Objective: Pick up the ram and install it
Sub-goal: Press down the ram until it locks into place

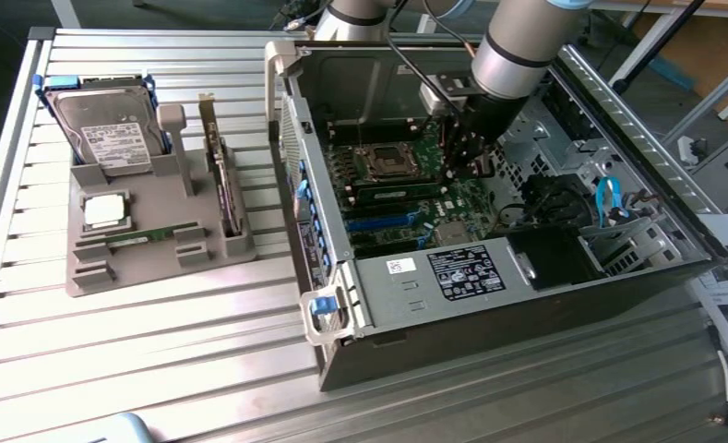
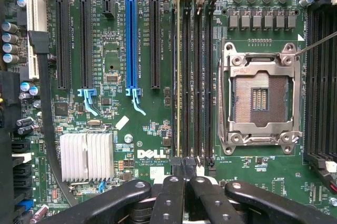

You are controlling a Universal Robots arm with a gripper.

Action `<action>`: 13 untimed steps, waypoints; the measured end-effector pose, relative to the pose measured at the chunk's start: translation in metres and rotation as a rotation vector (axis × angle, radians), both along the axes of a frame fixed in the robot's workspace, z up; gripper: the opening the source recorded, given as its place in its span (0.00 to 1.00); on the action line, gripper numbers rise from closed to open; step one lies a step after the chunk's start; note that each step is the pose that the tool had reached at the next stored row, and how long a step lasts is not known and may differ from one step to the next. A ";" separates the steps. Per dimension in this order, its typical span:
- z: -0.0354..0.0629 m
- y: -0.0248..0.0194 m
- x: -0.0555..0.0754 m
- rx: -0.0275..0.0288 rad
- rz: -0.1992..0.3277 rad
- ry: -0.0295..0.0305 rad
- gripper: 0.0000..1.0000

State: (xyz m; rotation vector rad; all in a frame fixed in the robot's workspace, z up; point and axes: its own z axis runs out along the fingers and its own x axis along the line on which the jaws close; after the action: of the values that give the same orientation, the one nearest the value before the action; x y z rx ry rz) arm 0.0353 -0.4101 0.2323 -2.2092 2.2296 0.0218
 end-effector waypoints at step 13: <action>-0.0007 0.0000 0.000 0.0004 0.000 -0.0001 0.11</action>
State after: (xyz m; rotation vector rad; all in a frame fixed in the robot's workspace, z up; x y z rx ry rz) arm 0.0353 -0.4101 0.2316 -2.2089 2.2294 0.0220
